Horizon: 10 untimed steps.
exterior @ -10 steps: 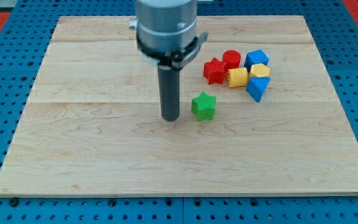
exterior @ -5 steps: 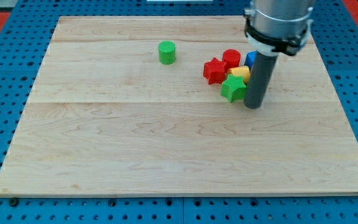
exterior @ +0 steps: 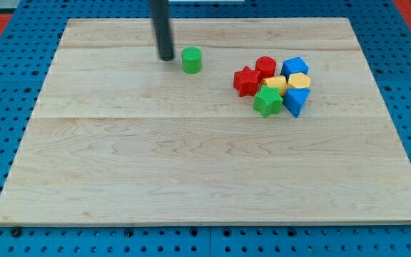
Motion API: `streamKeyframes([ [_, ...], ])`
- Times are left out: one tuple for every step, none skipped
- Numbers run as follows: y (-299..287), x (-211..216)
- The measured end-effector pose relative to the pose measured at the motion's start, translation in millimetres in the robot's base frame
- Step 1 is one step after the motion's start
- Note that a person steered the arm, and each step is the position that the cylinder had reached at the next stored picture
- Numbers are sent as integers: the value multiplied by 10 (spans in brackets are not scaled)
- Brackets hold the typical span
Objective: Move the green blocks on the either side of the red star
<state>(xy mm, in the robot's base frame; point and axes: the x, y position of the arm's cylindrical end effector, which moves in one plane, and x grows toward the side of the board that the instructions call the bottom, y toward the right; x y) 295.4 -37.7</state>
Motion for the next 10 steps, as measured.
streamKeyframes([
  [376,189],
  [642,222],
  [897,59],
  [1033,236],
  [1072,264],
  [1058,329],
  [863,89],
  [779,956],
  [968,1442],
  [648,1590],
])
